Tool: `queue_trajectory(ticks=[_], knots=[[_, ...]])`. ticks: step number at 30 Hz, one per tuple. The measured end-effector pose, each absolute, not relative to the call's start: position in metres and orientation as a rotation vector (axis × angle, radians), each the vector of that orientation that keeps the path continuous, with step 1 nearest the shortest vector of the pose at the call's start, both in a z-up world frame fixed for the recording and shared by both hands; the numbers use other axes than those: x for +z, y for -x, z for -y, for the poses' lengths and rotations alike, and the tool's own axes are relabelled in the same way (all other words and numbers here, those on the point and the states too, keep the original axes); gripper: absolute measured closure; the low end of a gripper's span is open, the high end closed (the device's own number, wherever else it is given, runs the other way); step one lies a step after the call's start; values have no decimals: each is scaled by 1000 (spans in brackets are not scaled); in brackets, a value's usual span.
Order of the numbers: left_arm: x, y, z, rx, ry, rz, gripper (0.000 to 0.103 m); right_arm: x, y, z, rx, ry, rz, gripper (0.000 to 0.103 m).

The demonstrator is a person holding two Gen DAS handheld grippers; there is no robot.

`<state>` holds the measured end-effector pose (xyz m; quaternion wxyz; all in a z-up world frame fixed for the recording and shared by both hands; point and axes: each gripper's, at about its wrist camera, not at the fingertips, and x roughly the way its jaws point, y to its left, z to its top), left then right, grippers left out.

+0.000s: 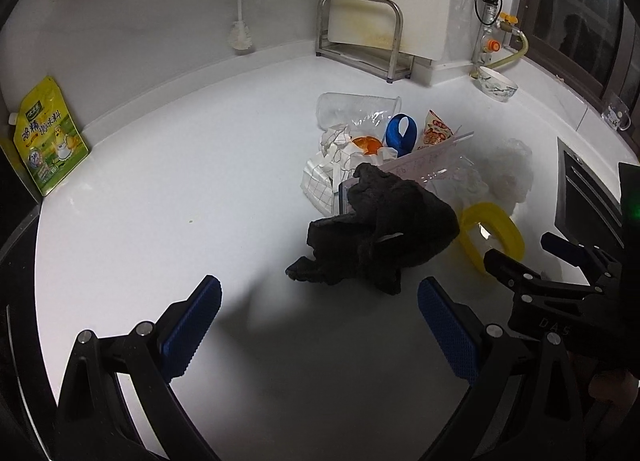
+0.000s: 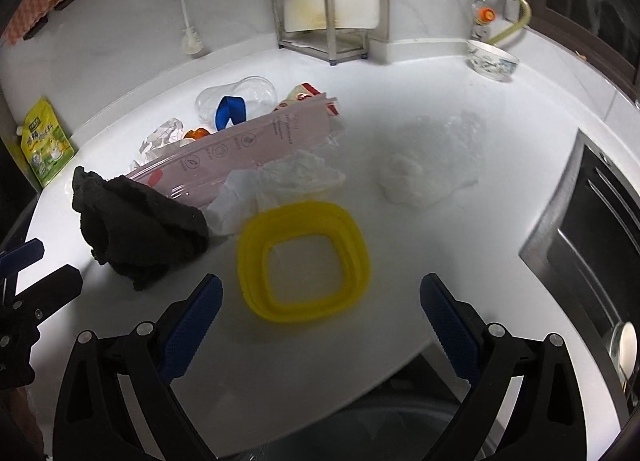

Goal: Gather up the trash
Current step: 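Reach the left tool to the dark cloth while the right tool reaches the yellow lid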

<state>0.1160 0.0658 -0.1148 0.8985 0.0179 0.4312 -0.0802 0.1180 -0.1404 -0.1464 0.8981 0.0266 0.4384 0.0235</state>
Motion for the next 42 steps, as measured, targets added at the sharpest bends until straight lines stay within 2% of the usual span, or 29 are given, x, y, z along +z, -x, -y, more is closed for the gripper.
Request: queue_trajectory(ticks=[26, 28, 30, 42], knots=[[-131, -117, -56, -185, -43, -859, 6, -162, -137, 129, 34, 58, -845, 10], [-131, -118, -55, -183, -42, -856, 6, -162, -136, 131, 40, 51, -837, 18], [-132, -118, -55, -182, -41, -856, 6, -164, -136, 132, 45, 43, -849, 33], [-134, -119, -46, -183, -16, -854, 6, -154, -119, 149, 22, -18, -810, 33]])
